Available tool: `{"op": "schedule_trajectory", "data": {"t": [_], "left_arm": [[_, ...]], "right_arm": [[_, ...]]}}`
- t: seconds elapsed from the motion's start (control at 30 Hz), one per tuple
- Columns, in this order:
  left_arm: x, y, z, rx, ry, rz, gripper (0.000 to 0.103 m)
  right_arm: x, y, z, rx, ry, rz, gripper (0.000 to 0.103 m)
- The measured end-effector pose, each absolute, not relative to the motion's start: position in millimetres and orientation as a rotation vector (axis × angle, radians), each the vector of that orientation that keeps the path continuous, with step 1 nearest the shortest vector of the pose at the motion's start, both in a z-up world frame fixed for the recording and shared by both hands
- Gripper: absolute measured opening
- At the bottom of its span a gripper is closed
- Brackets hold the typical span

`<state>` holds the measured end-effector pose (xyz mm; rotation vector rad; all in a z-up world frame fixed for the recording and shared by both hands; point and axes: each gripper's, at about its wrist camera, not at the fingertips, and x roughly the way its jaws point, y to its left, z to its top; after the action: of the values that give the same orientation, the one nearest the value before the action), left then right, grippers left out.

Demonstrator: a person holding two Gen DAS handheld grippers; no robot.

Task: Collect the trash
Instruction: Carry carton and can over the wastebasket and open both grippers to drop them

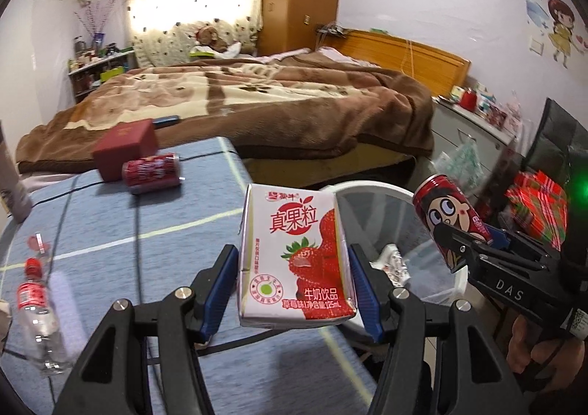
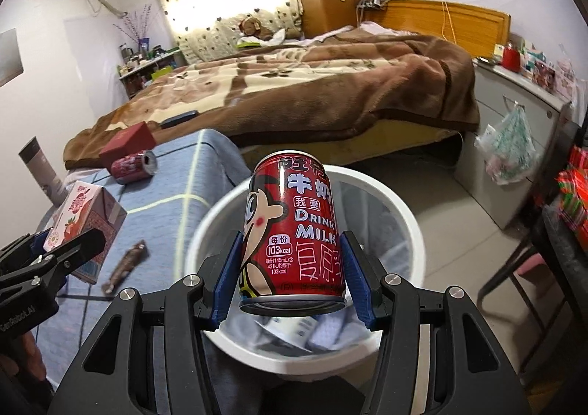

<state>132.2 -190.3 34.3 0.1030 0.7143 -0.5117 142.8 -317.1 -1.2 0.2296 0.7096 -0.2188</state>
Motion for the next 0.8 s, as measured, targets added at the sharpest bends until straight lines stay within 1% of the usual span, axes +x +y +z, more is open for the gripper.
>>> {"op": "schedule_trajectory", "data": {"t": [0.3, 0.6, 0.63, 0.7, 0.8], "left_arm": [[139.3, -236.9, 10.0, 0.139, 0.796, -0.586, 0.062], [145.5, -259.6, -0.7, 0.141, 0.832, -0.62, 0.062], [145.2, -258.7, -1.2, 0.139, 0.829, -0.624, 0.063], [145.5, -258.1, -2.4, 0.133, 0.833, -0.619, 0.072], [145.2, -254.3, -2.9, 0.119, 0.842, -0.619, 0.072]], "right_arm": [[145.0, -342.9, -21.3, 0.234, 0.778, -0.255, 0.054], [150.2, -355.0, -39.6, 0.208, 0.856, -0.234, 0.055], [148.5, -355.9, -39.3, 0.211, 0.847, -0.237, 0.055], [146.9, -359.2, -38.0, 0.23, 0.834, -0.242, 0.059], [143.6, -362.4, -37.5, 0.25, 0.833, -0.249, 0.06]]}}
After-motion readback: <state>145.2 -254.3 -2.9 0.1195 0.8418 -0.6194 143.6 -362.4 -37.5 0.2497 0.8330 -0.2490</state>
